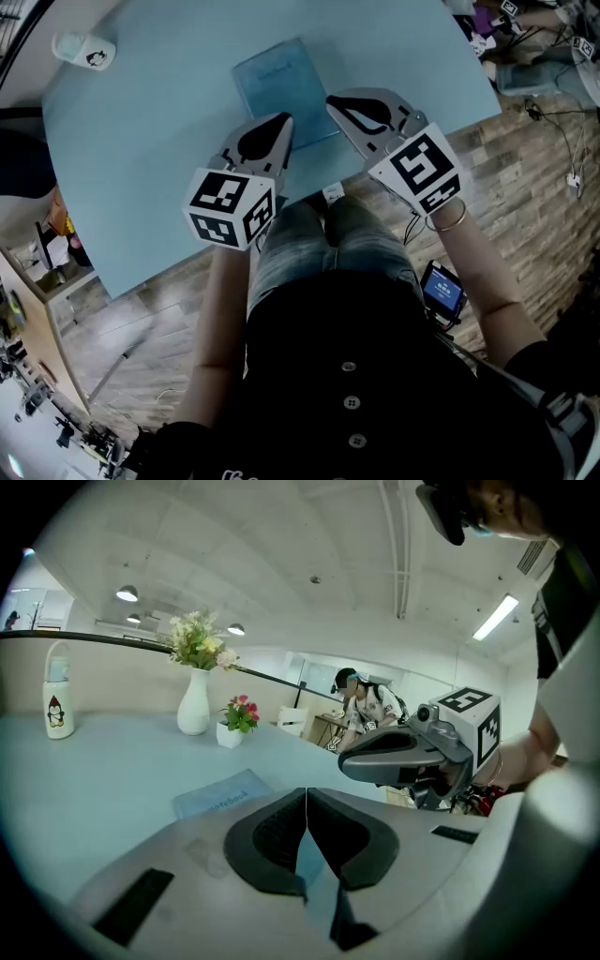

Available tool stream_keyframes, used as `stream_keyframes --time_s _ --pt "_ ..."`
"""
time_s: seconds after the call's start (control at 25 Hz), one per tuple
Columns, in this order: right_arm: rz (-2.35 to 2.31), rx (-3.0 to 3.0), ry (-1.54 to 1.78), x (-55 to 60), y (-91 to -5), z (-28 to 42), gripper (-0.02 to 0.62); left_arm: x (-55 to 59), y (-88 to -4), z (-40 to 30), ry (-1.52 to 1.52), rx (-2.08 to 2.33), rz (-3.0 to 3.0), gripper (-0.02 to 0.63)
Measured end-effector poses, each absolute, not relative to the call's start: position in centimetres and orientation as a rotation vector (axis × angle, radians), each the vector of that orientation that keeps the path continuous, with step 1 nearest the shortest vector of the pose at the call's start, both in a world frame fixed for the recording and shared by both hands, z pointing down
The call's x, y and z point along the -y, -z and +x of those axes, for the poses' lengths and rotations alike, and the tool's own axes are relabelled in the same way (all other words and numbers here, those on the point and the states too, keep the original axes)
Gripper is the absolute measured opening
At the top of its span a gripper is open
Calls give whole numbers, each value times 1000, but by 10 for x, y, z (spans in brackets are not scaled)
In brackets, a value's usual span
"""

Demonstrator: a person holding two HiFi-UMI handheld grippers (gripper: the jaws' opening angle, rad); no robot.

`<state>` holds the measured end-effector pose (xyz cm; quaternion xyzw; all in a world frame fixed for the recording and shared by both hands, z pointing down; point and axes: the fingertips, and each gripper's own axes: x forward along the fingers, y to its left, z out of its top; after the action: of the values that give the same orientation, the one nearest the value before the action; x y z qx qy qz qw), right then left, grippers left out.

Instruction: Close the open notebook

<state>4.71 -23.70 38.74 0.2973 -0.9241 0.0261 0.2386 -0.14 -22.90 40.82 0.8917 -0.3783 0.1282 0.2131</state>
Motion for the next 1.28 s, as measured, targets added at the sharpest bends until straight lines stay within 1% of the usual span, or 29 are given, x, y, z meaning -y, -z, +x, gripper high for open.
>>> stream_keyframes --time_s 0.28,0.6,0.92,1.28 --pt "703 2545 29 243 -369 15 0 224 -386 -8 -302 1030 2570 15" --pt "687 2561 87 249 -345 1 0 227 -355 -20 -345 1206 2684 15" --pt "788 2614 -1 253 -331 -13 0 240 -338 -54 -210 1312 2612 15" --pt "811 2657 -42 253 -323 -18 0 237 -345 -67 -287 1356 2586 15"
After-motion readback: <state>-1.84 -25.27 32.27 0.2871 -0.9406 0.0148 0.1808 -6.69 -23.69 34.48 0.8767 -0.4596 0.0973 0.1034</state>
